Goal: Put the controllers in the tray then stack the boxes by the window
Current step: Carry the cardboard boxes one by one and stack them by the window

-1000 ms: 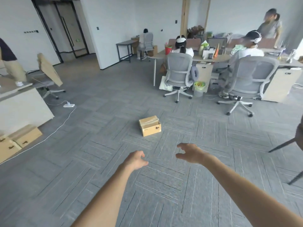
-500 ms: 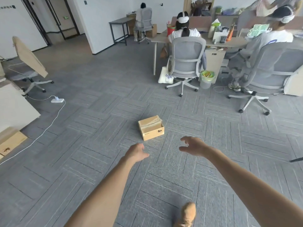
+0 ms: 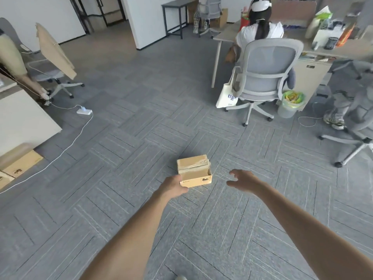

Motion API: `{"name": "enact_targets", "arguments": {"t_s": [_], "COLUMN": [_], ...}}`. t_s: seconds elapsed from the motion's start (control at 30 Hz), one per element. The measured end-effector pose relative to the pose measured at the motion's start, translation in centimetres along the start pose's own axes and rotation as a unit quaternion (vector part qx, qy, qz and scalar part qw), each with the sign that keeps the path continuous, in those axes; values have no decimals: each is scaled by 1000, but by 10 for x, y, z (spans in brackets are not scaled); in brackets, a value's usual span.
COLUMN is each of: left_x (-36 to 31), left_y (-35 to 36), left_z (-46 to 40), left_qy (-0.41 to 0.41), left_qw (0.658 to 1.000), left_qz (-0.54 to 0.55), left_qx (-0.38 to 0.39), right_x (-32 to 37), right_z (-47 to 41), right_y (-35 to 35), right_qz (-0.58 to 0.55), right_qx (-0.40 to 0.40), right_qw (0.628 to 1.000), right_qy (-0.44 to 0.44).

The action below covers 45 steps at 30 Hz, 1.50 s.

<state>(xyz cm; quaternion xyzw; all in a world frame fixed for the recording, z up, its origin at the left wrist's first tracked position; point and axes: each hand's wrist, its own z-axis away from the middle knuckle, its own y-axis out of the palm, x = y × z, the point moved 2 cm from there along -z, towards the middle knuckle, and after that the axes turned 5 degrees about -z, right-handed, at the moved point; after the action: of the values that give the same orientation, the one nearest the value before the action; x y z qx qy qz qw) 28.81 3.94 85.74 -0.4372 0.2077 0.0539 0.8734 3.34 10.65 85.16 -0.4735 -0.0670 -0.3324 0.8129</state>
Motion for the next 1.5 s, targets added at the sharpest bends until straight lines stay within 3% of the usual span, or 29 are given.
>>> {"name": "enact_targets", "arguments": {"t_s": [0.37, 0.57, 0.7, 1.0, 1.23, 1.5], "left_x": [1, 10, 23, 98, 188, 269], "left_y": [-36, -43, -21, 134, 287, 387], "left_z": [-245, -347, -399, -546, -647, -723], "left_qy": [-6, -9, -22, -190, -248, -304], "left_qw": [1000, 997, 997, 965, 948, 934], "left_qz": [-8, -31, 24, 173, 170, 156], "left_qx": [16, 70, 68, 43, 104, 104], "right_x": [30, 34, 21, -88, -198, -266], "right_z": [-218, -331, -397, -577, -695, -771], "right_y": [-48, -43, -26, 86, 228, 358], "right_qz": [-27, -21, -47, -96, -129, -154], "right_qx": [16, 61, 83, 133, 163, 152], "right_qw": [1000, 997, 994, 981, 969, 965], "right_qy": [-2, 37, 60, 100, 132, 150]}}
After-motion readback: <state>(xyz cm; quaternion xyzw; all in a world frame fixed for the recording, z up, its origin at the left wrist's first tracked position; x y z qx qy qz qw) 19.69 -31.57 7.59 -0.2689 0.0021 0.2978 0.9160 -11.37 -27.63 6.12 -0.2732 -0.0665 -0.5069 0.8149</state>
